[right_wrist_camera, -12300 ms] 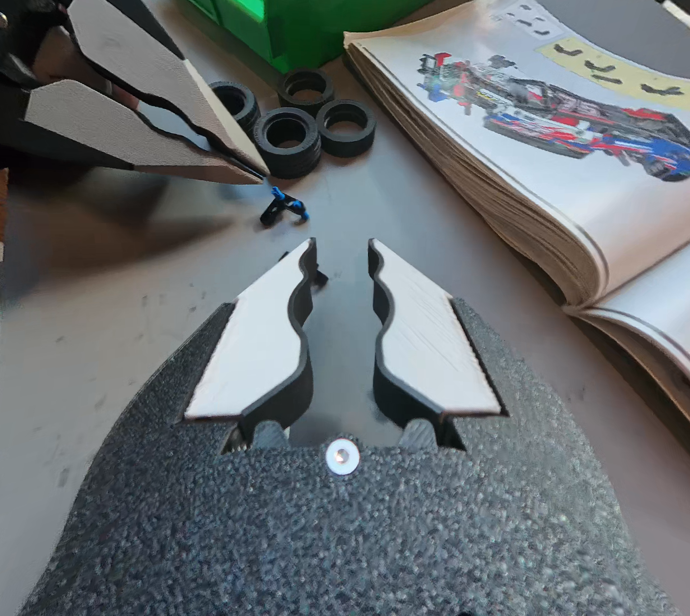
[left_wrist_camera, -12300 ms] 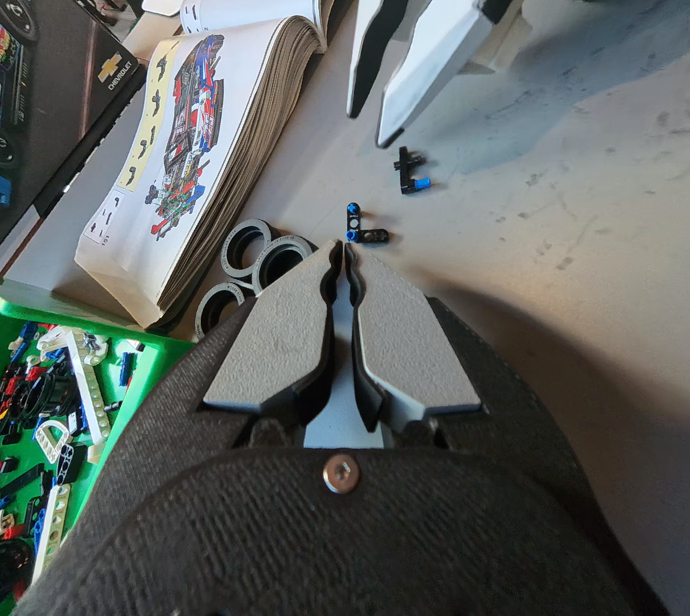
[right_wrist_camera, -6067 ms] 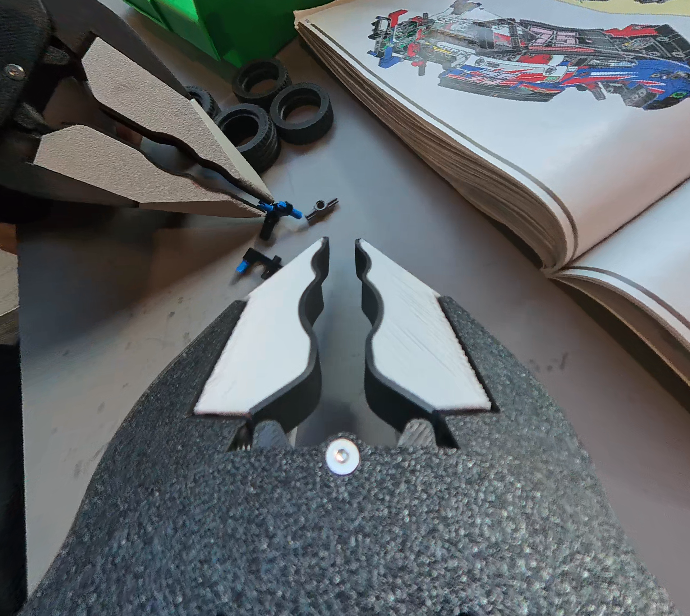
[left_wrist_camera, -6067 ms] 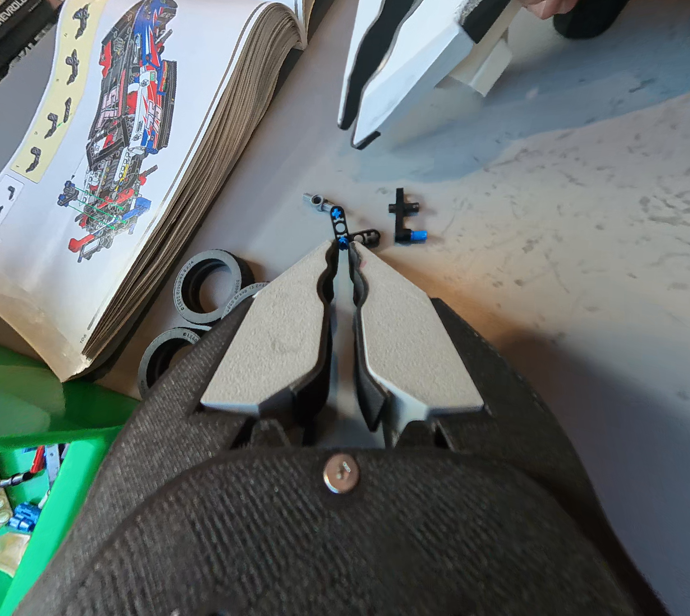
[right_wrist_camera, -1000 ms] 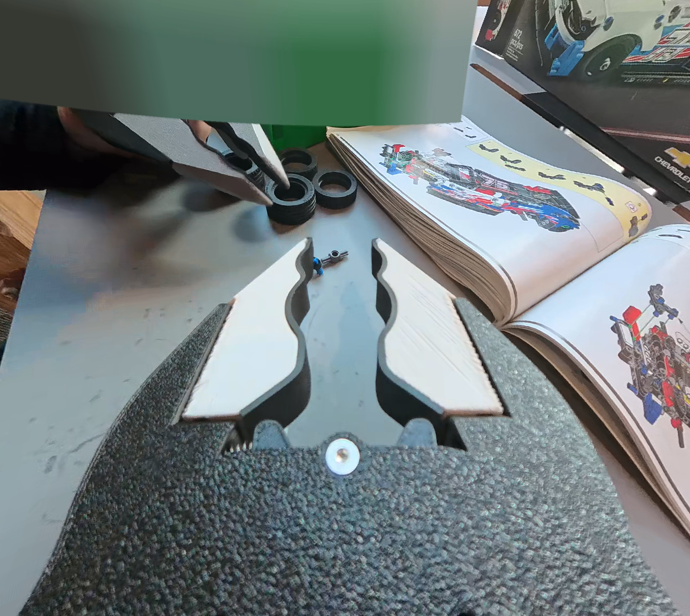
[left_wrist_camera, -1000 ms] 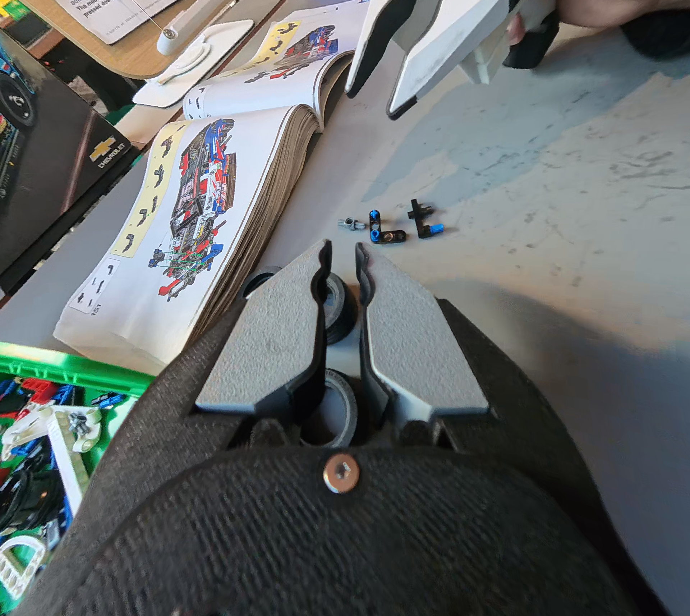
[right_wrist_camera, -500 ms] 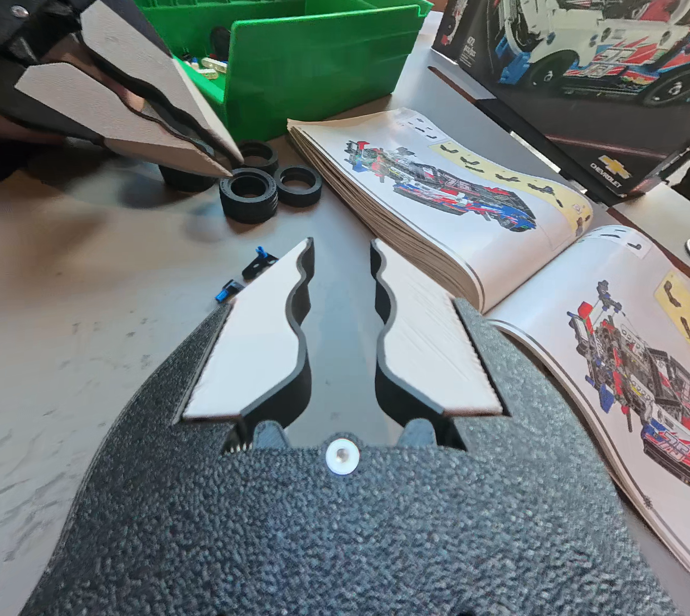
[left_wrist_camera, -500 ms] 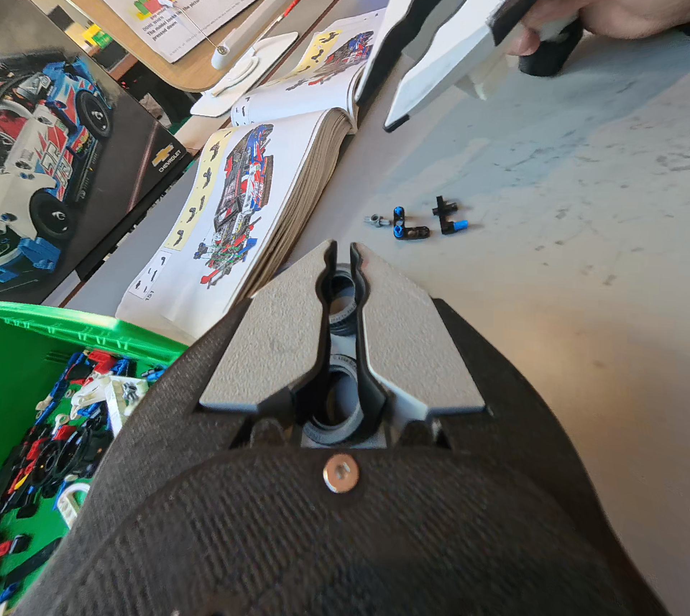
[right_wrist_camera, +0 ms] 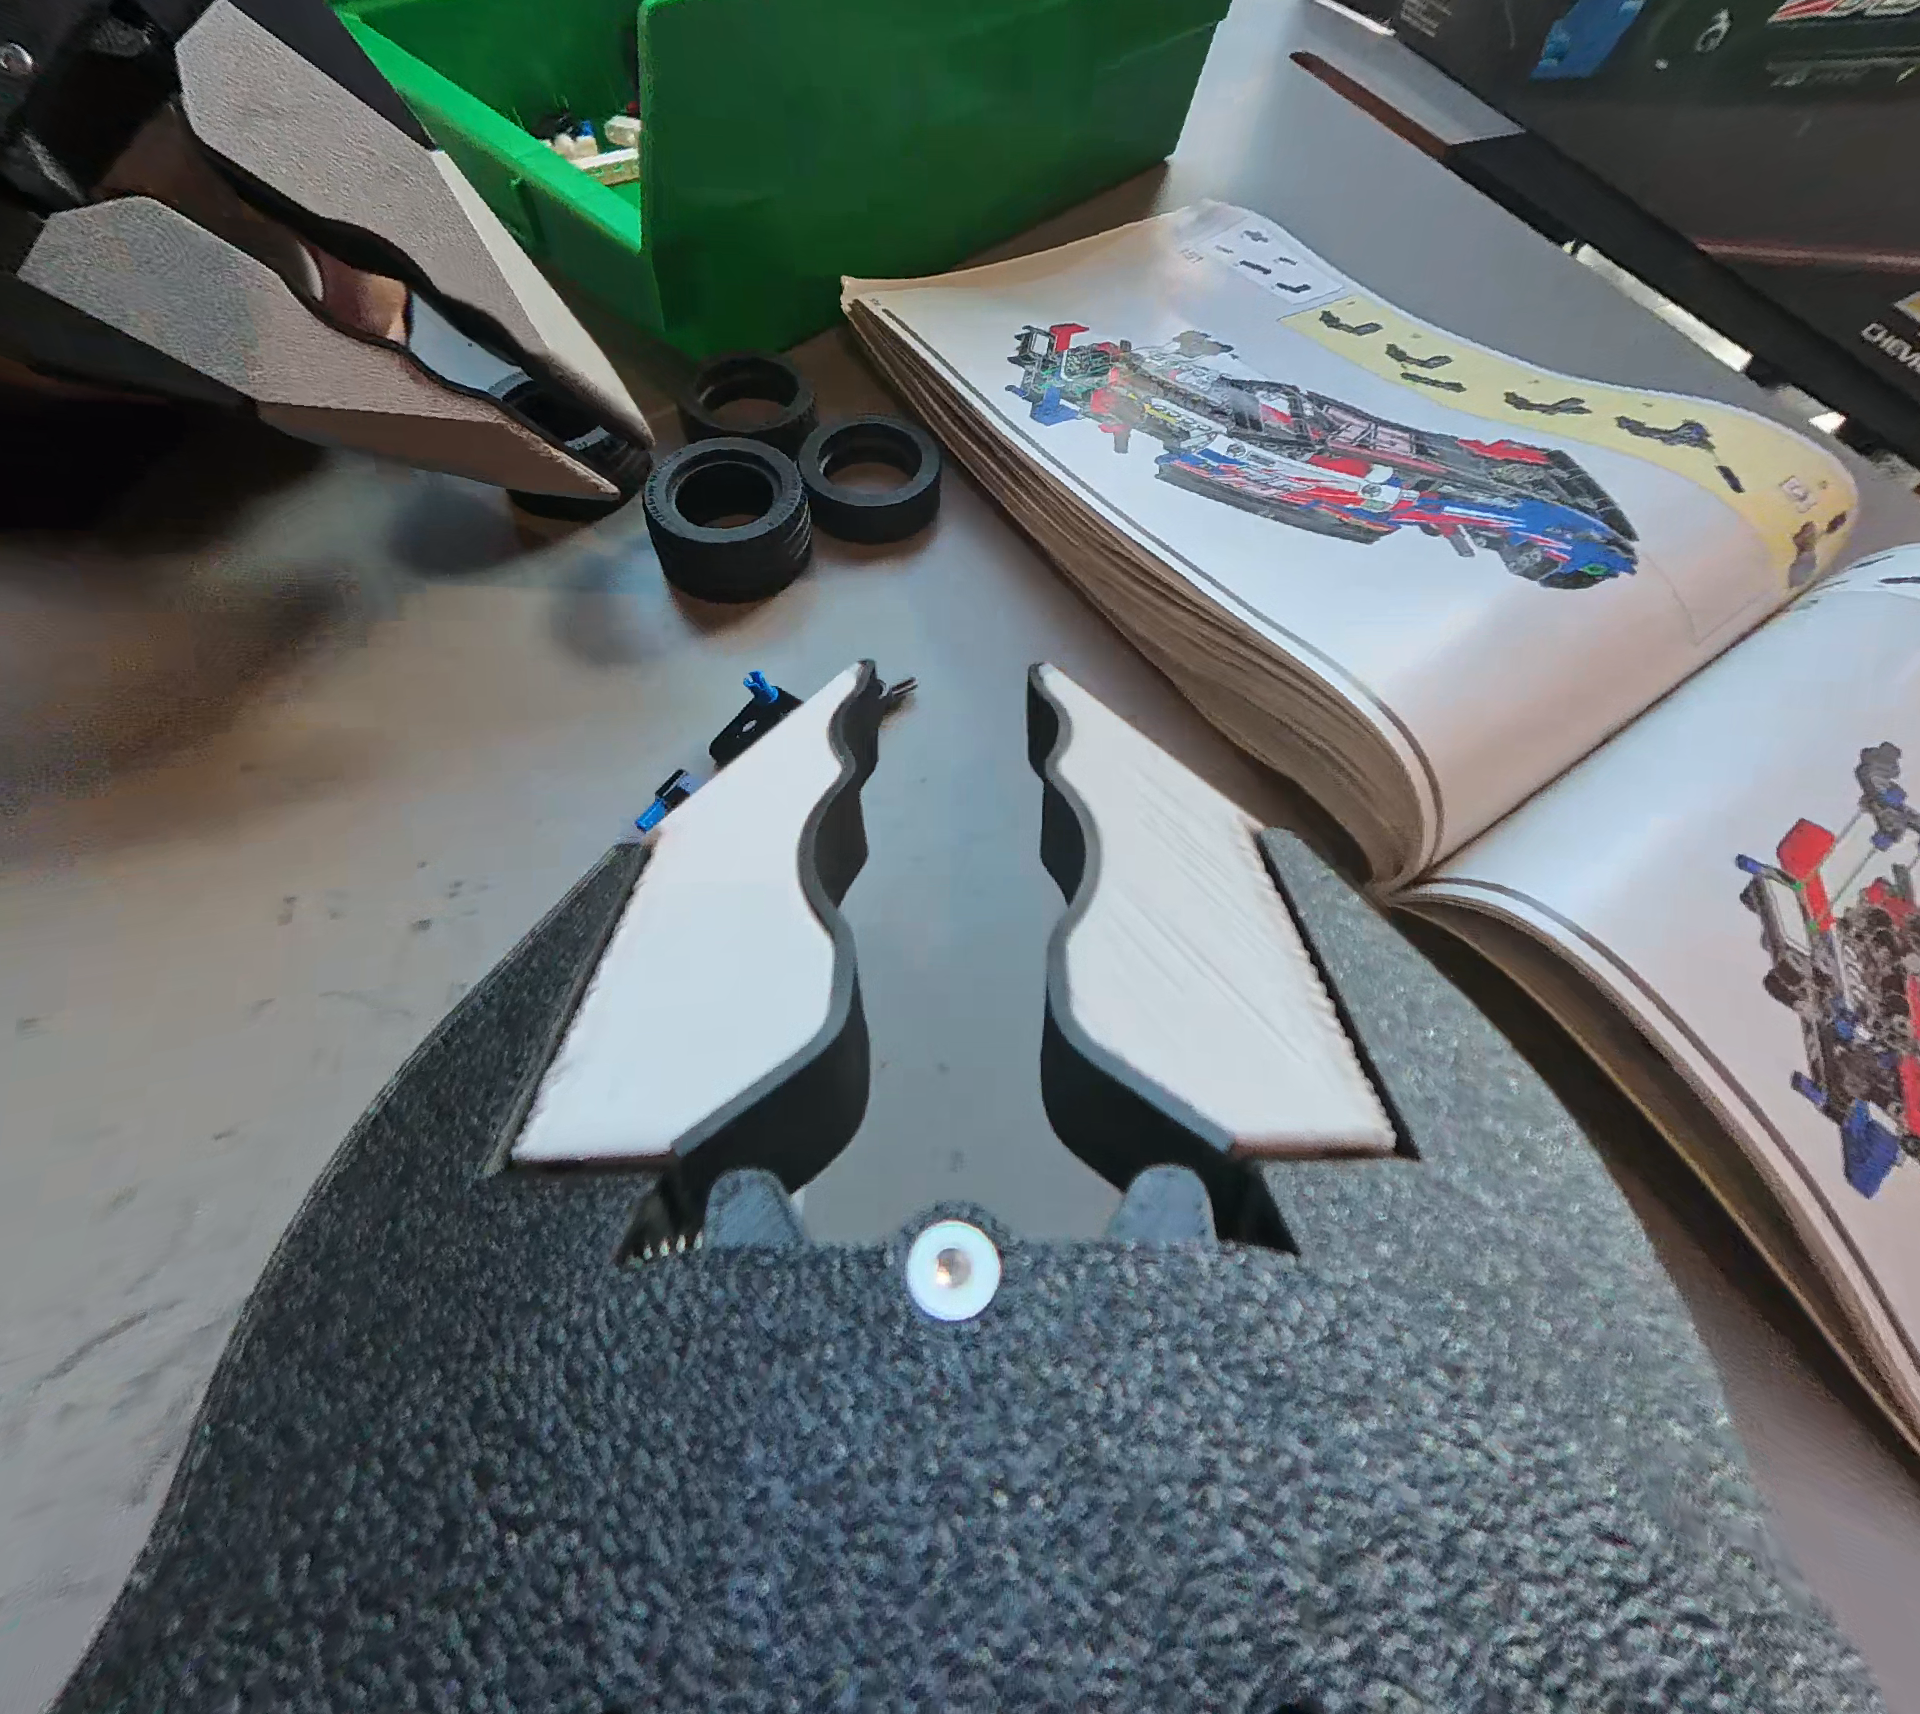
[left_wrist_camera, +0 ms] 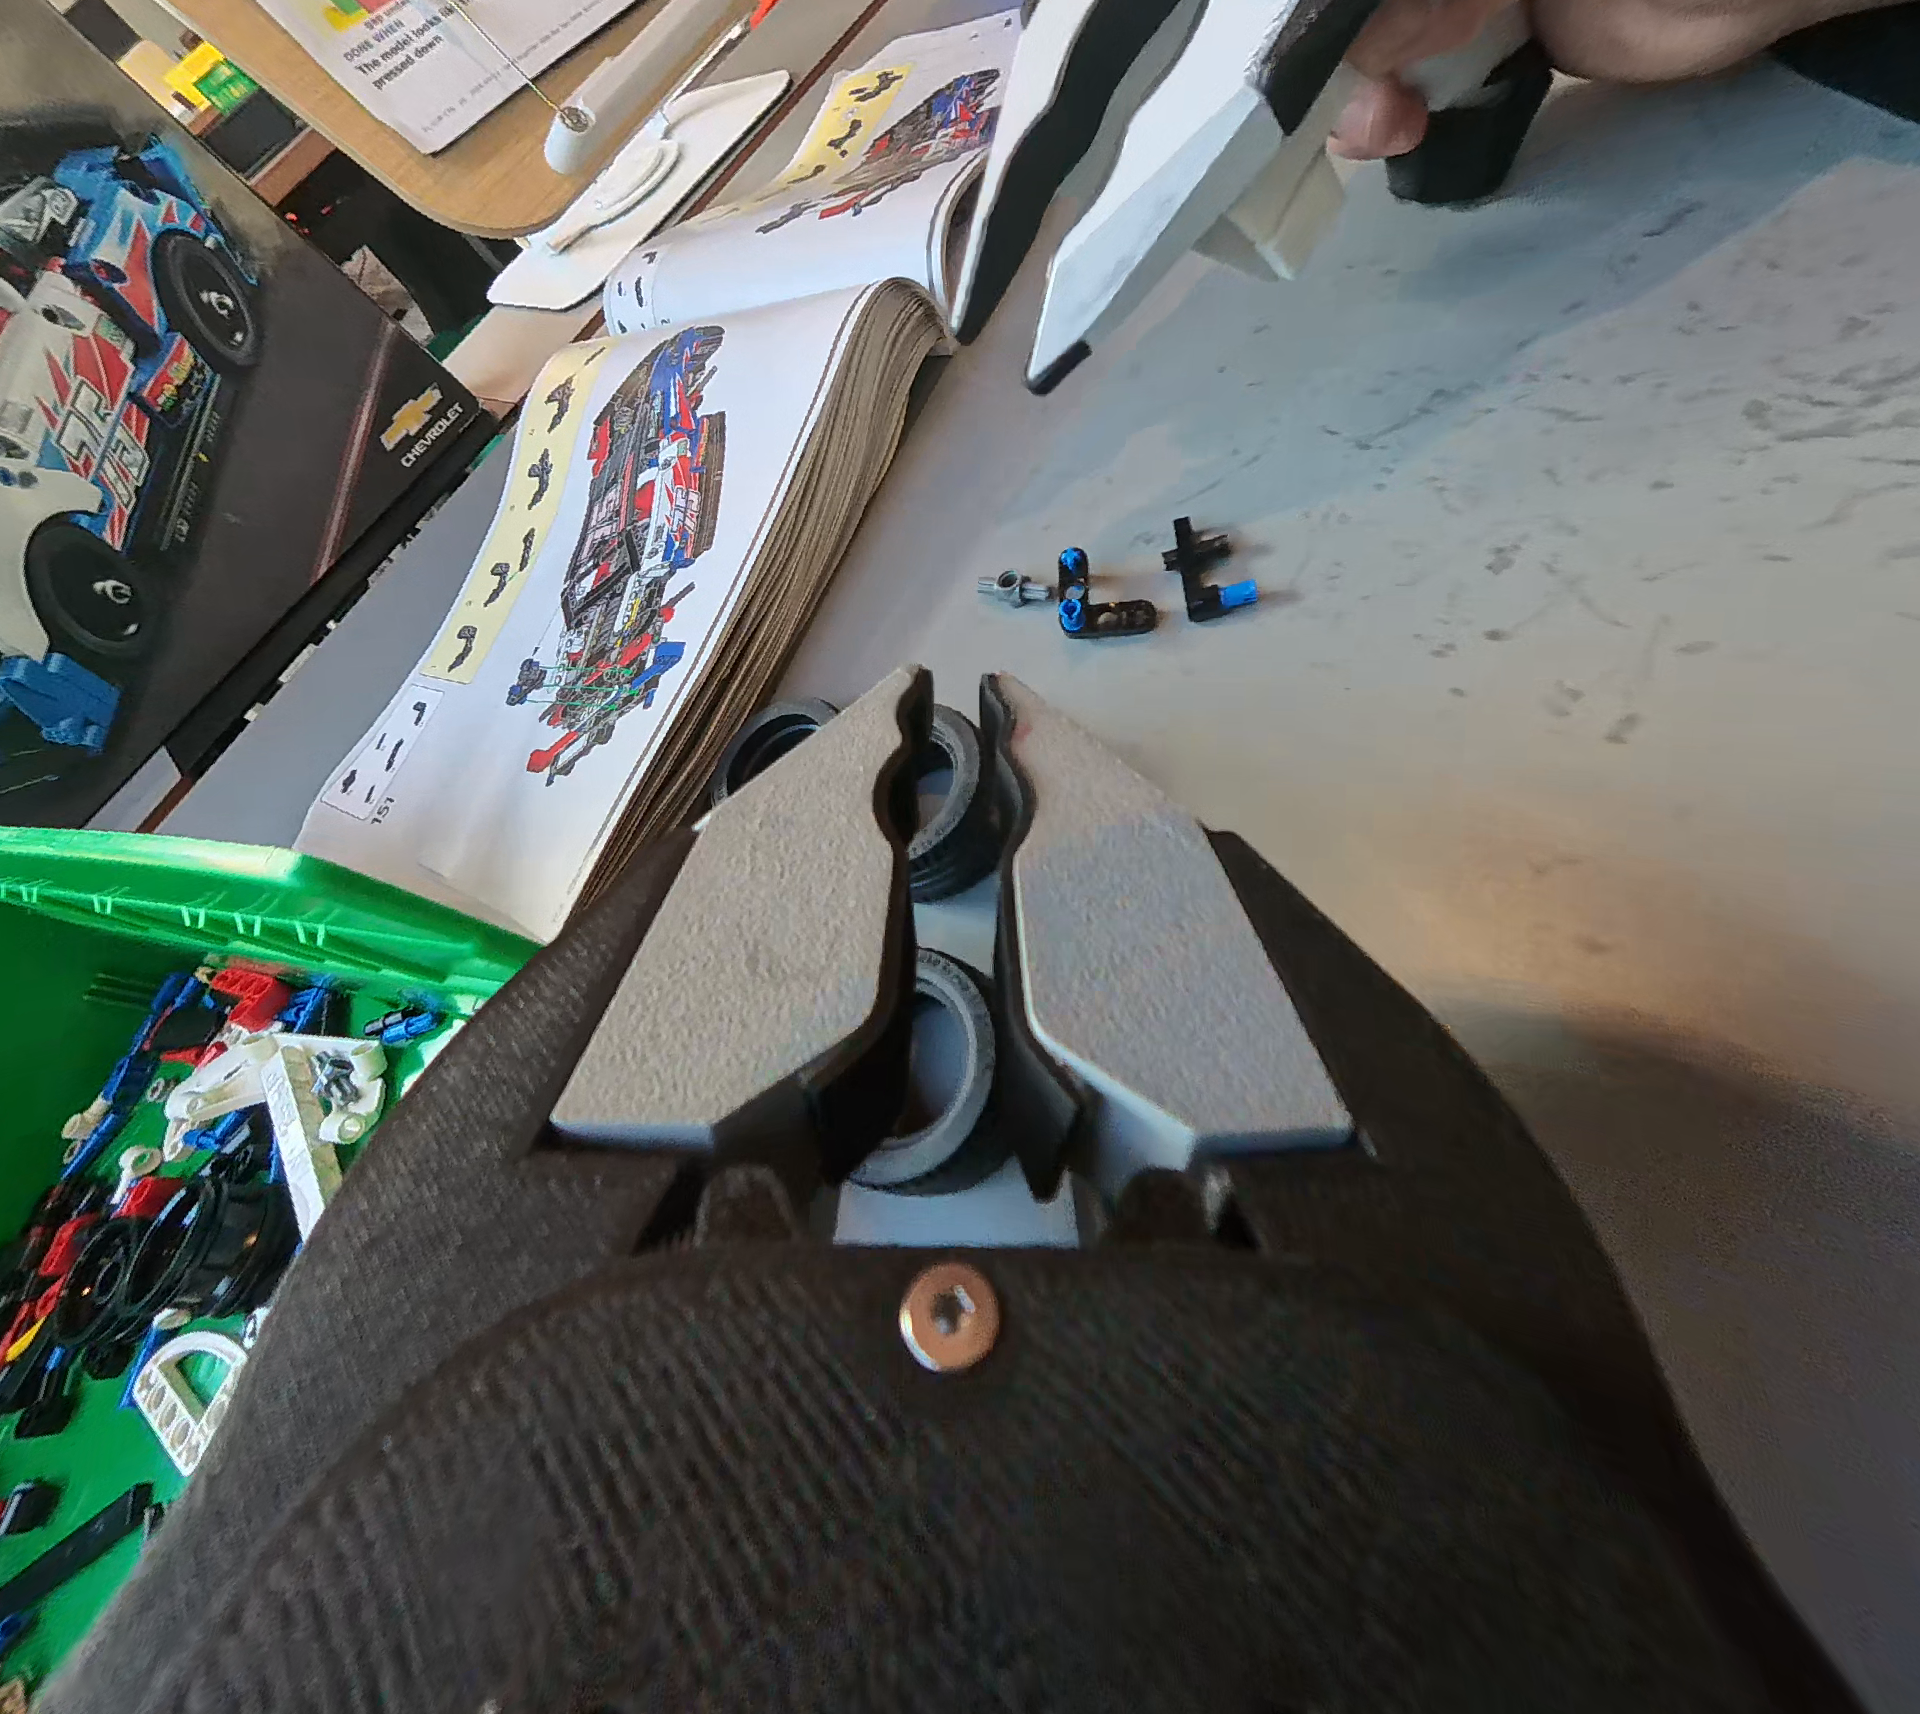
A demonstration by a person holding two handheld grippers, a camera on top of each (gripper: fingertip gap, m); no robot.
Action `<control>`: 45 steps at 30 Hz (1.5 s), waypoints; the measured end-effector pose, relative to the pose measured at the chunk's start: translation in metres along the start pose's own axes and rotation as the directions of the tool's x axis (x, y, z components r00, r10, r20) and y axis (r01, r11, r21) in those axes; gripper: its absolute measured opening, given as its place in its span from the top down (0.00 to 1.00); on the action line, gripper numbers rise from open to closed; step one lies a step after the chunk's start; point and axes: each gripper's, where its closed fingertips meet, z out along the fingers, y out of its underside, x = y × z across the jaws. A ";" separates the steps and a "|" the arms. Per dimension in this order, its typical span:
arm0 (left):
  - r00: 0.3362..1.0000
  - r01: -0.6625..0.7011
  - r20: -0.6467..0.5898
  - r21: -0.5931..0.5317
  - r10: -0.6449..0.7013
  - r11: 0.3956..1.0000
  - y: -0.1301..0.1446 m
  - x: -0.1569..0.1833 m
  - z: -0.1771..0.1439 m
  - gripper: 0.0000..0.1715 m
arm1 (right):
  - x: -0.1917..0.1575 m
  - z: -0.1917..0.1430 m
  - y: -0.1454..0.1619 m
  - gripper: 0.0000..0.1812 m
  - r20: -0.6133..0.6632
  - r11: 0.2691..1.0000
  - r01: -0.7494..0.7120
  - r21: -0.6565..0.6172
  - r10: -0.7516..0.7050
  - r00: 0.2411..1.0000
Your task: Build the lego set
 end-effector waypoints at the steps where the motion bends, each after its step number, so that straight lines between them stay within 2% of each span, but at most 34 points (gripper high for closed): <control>1: 1.000 -0.002 -0.004 -0.005 0.002 1.000 0.001 -0.001 0.001 0.97 | -0.001 0.001 0.002 0.85 0.008 1.000 -0.001 -0.013 0.001 1.000; 7: 0.997 0.055 -0.048 0.010 -0.054 0.998 -0.001 0.000 0.001 0.96 | -0.006 0.004 0.006 0.86 0.047 0.999 0.001 -0.048 0.001 0.999; 9: 0.998 0.041 -0.056 0.000 -0.041 0.999 -0.001 0.003 0.003 0.95 | -0.009 0.006 0.012 0.90 0.087 0.996 -0.021 -0.088 0.028 0.996; 15: 0.997 0.045 -0.063 -0.006 -0.045 0.999 -0.009 0.012 0.006 0.96 | -0.006 0.013 0.025 0.90 0.076 0.974 -0.044 -0.221 0.062 0.995; 17: 0.998 0.035 -0.045 -0.037 -0.036 0.999 -0.008 0.011 0.009 0.95 | -0.003 0.014 0.030 0.91 0.052 0.961 -0.052 -0.271 0.069 0.996; 20: 0.995 0.080 -0.055 -0.124 -0.088 0.989 -0.001 0.012 0.017 0.94 | -0.008 0.013 0.025 0.91 0.073 0.967 -0.074 -0.246 0.094 0.993; 22: 0.984 0.115 -0.120 -0.164 -0.135 0.980 -0.001 0.022 0.024 0.89 | -0.008 0.013 0.022 0.91 0.080 0.965 -0.089 -0.247 0.111 0.991; 24: 0.971 0.137 -0.170 -0.189 -0.170 0.972 -0.001 0.032 0.030 0.88 | -0.003 0.018 0.018 0.90 0.072 0.960 -0.102 -0.261 0.125 0.990; 28: 0.975 0.129 -0.145 -0.240 -0.167 0.962 0.005 0.029 0.039 0.89 | -0.003 0.029 0.016 0.90 0.102 0.943 -0.122 -0.310 0.161 0.982; 32: 0.967 0.160 -0.158 -0.240 -0.202 0.957 0.001 0.026 0.043 0.89 | -0.006 0.033 0.018 0.90 0.103 0.943 -0.087 -0.321 0.126 0.987; 35: 0.967 0.143 -0.161 -0.291 -0.195 0.946 0.006 0.027 0.050 0.89 | -0.005 0.026 0.020 0.89 0.100 0.946 -0.088 -0.312 0.125 0.987; 38: 0.975 0.108 -0.155 -0.309 -0.162 0.945 0.010 0.028 0.052 0.94 | -0.014 0.016 0.015 0.87 0.156 0.962 -0.067 -0.265 0.111 0.981; 45: 0.982 0.070 -0.146 -0.304 -0.120 0.950 0.009 0.032 0.053 0.97 | -0.042 -0.002 0.025 0.85 0.249 0.953 0.130 -0.274 -0.060 0.967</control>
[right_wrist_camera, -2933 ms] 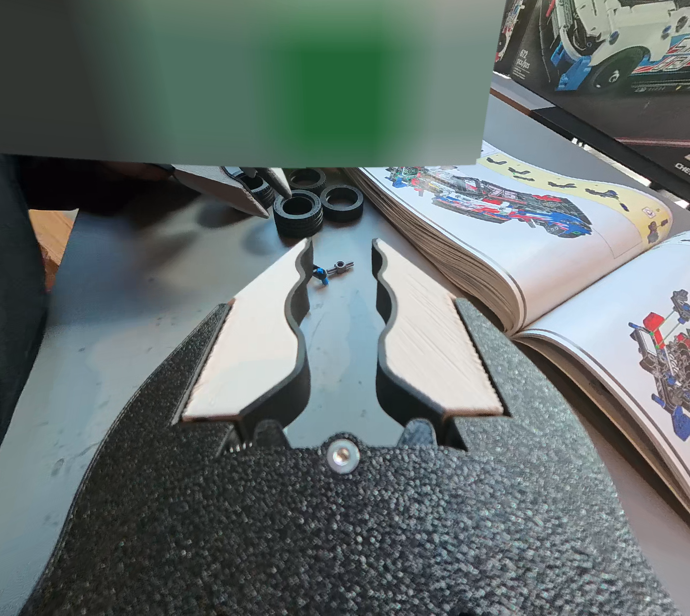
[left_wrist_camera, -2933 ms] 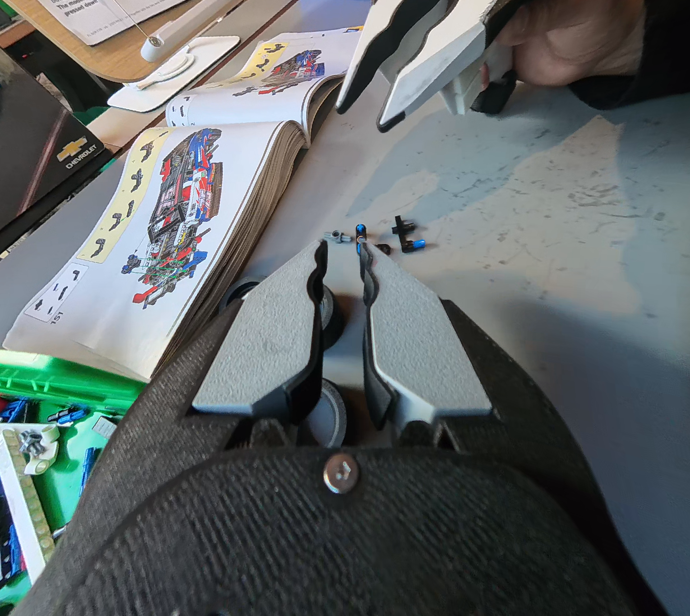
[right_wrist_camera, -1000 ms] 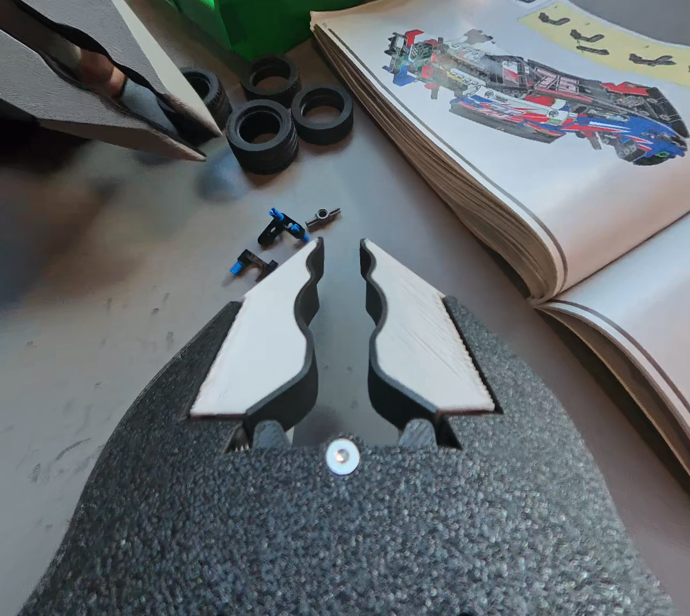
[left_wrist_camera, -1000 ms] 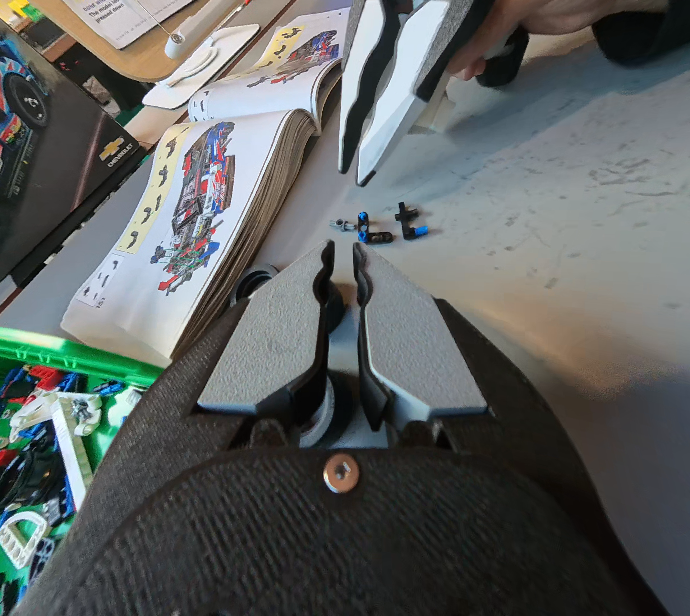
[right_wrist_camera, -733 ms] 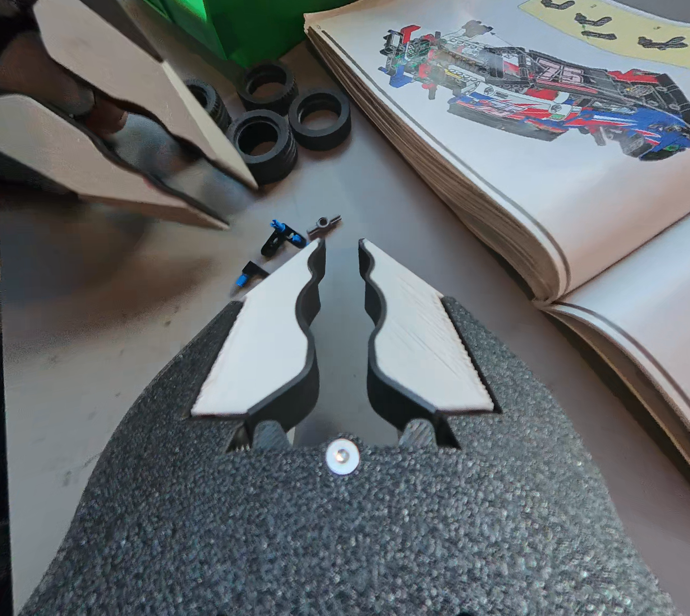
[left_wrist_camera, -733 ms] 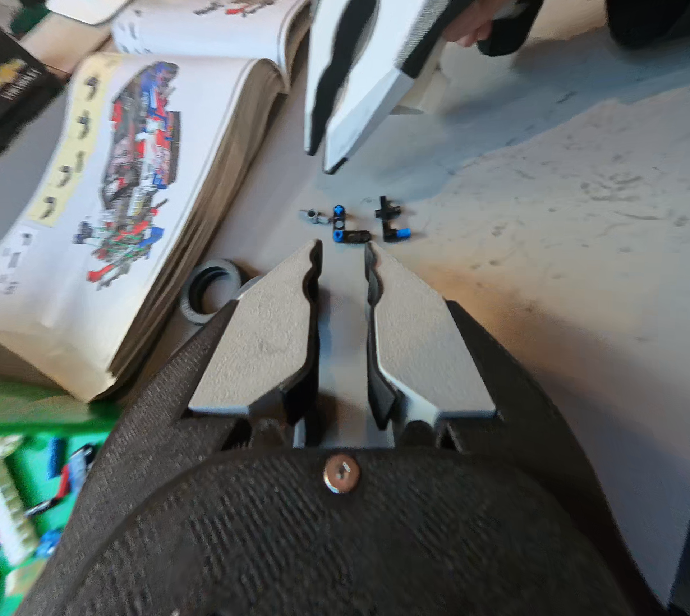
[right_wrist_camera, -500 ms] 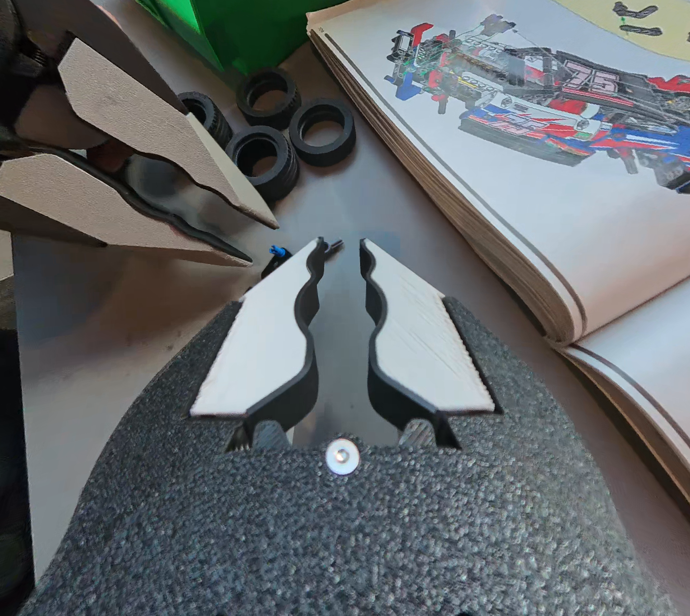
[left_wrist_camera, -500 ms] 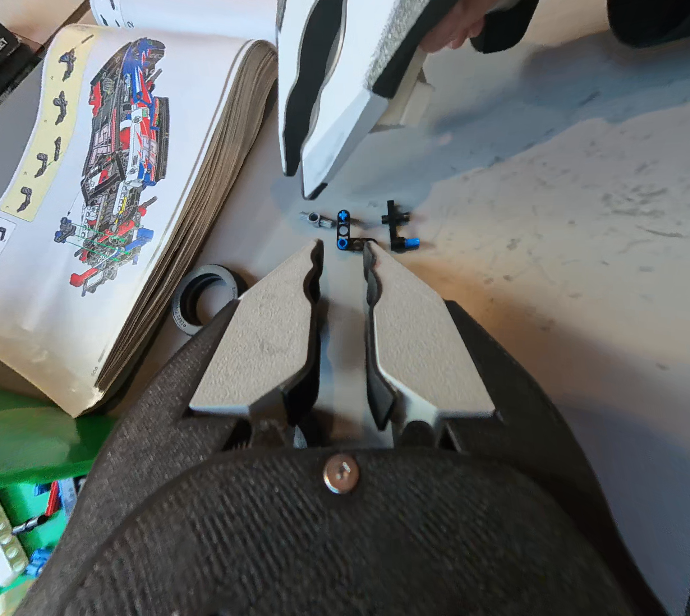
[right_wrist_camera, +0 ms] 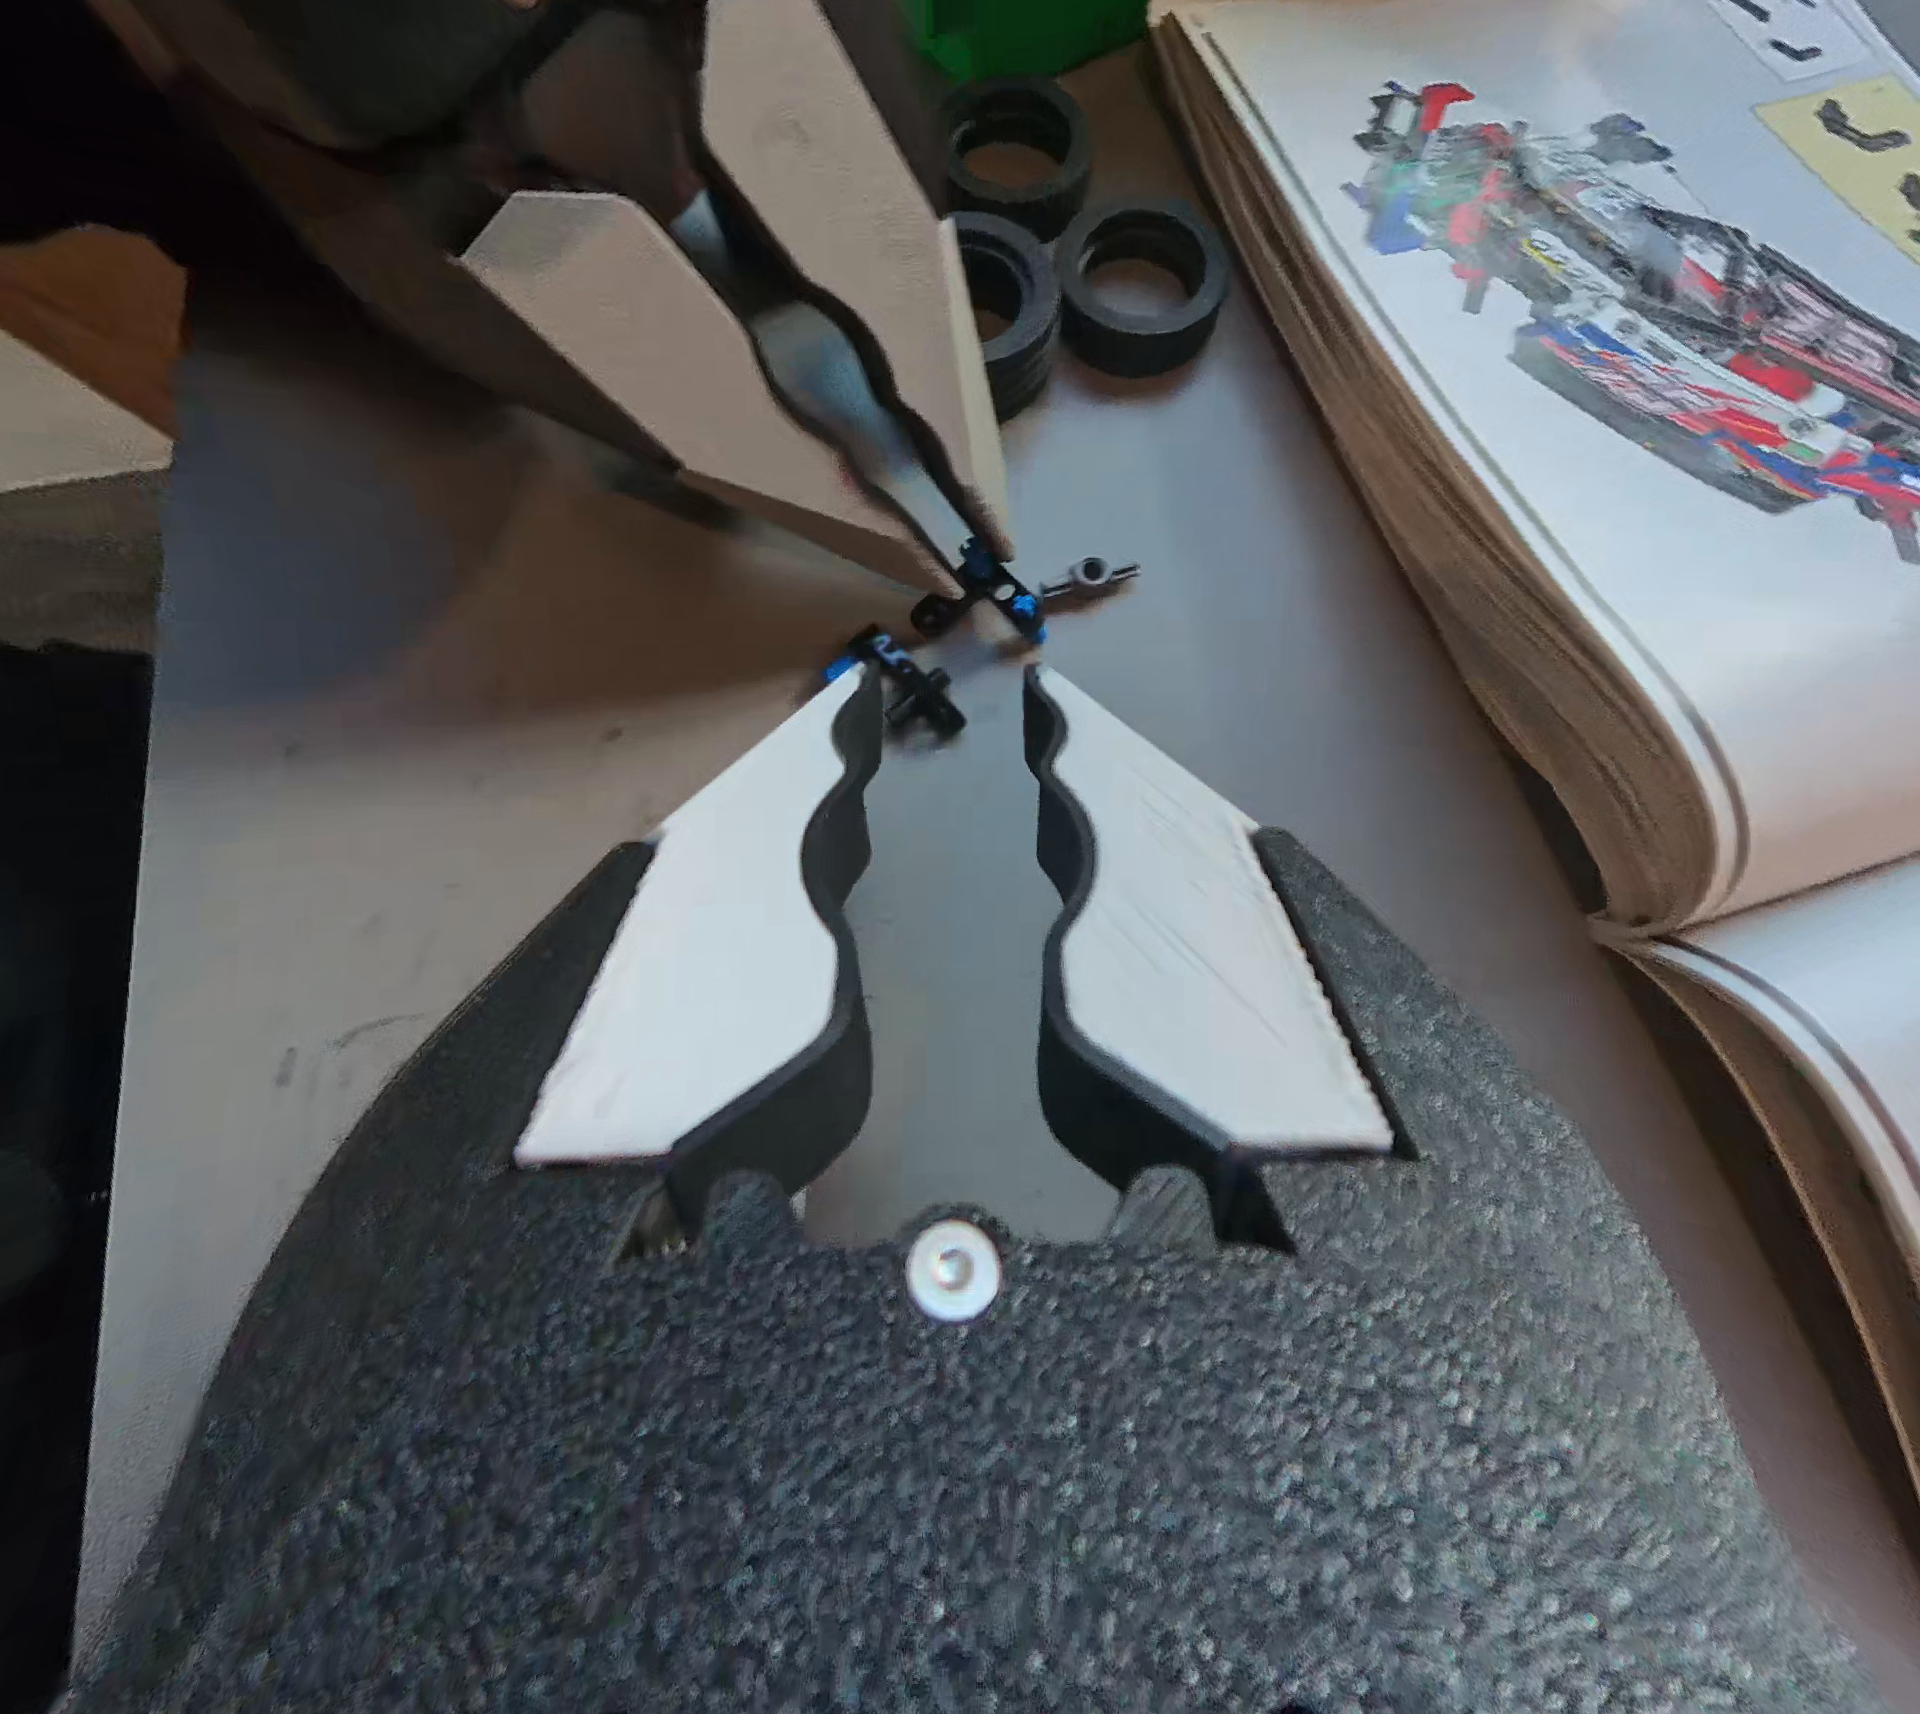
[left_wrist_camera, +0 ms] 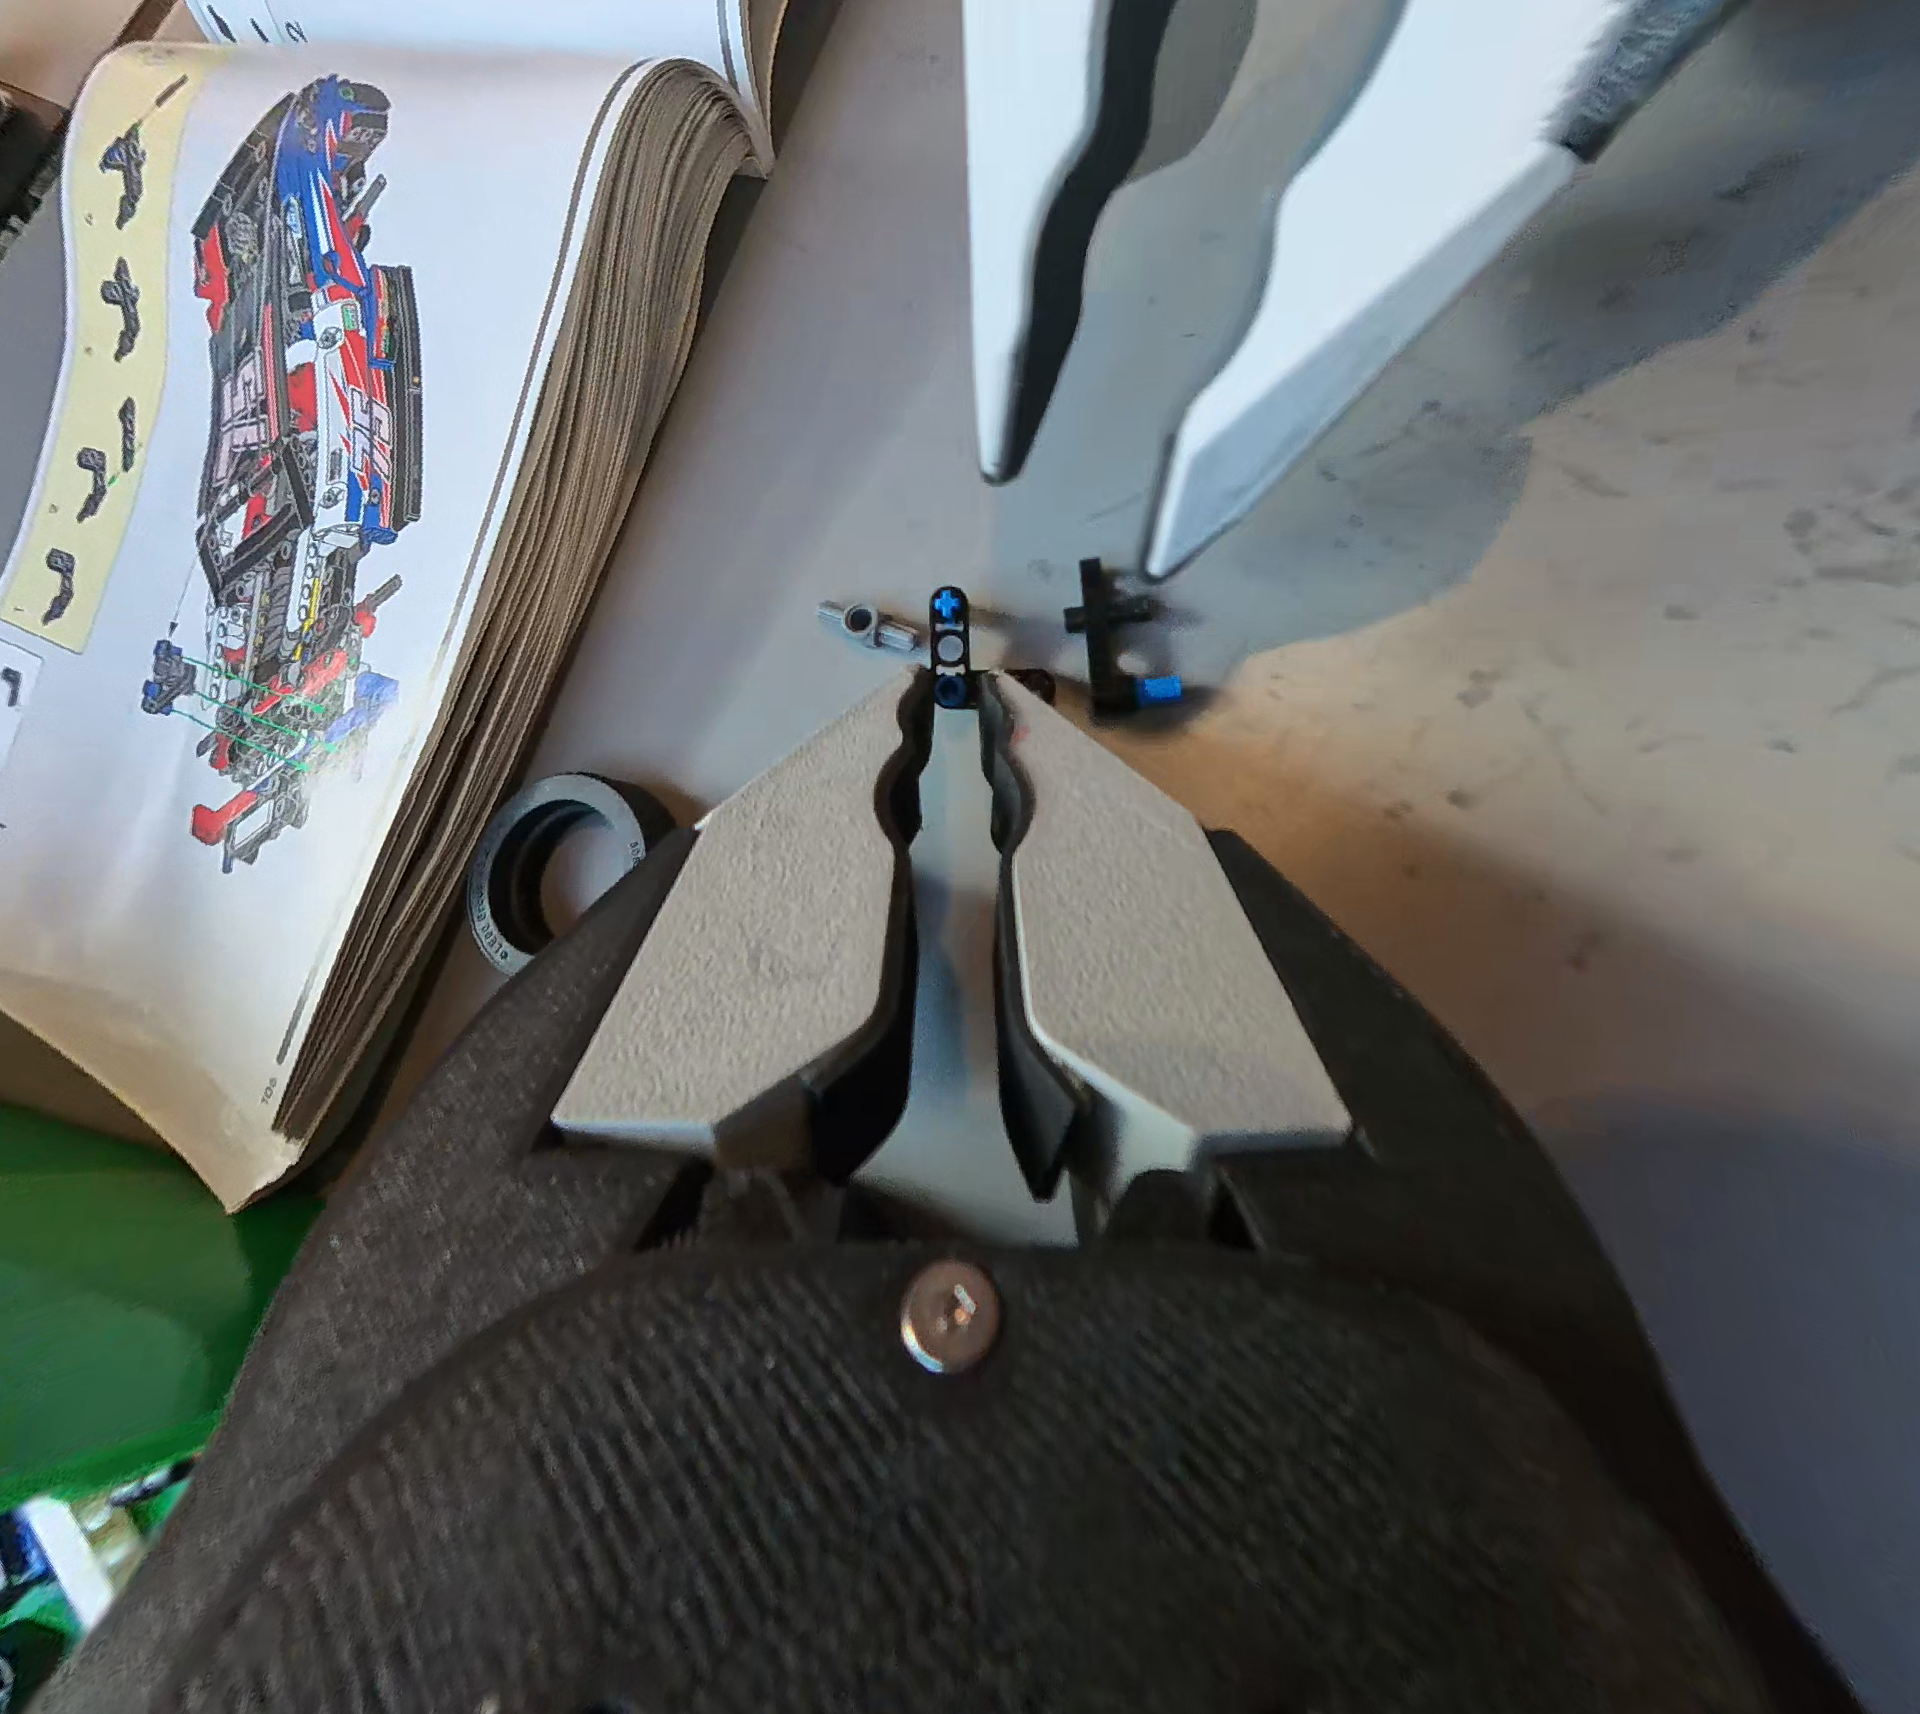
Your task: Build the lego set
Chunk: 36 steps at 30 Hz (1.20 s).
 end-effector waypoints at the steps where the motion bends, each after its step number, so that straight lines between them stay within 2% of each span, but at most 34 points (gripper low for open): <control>1: 1.000 -0.015 0.009 -0.005 0.015 1.000 0.001 0.000 -0.001 0.97 | -0.006 0.001 0.002 0.86 0.007 0.999 0.040 -0.012 -0.040 0.999; 4: 0.995 -0.084 0.050 -0.010 0.085 0.996 0.002 -0.001 -0.004 0.97 | -0.014 0.008 0.010 0.86 0.004 0.986 0.156 -0.064 -0.156 0.988; 8: 0.976 -0.181 0.124 0.002 0.180 0.983 -0.002 -0.003 -0.009 0.97 | -0.010 0.017 0.013 0.85 -0.028 0.971 0.217 -0.102 -0.220 0.975; 11: 0.929 -0.304 0.225 0.021 0.292 0.952 -0.007 -0.004 -0.014 0.97 | -0.012 0.020 0.013 0.85 0.004 0.973 0.211 -0.094 -0.212 0.977; 14: 0.868 -0.400 0.315 -0.015 0.384 0.916 -0.006 -0.003 -0.017 0.99 | -0.018 0.021 0.015 0.91 0.057 0.981 0.174 -0.080 -0.170 0.984; 16: 0.834 -0.438 0.353 -0.045 0.425 0.898 -0.005 -0.002 -0.018 0.99 | -0.017 0.021 0.015 0.91 0.063 0.987 0.144 -0.070 -0.139 0.988; 24: 0.743 -0.523 0.440 -0.090 0.505 0.848 -0.010 -0.001 -0.020 0.99 | -0.015 0.016 0.016 0.91 0.047 0.990 0.131 -0.047 -0.129 0.991; 28: 0.728 -0.536 0.448 -0.098 0.518 0.838 -0.010 0.000 -0.018 0.99 | -0.014 0.009 0.011 0.91 0.078 0.997 0.077 0.006 -0.078 0.994; 36: 0.708 -0.549 0.466 -0.108 0.530 0.829 -0.011 -0.004 -0.017 0.99 | -0.003 0.010 0.012 0.91 0.030 0.999 0.034 0.018 -0.035 0.999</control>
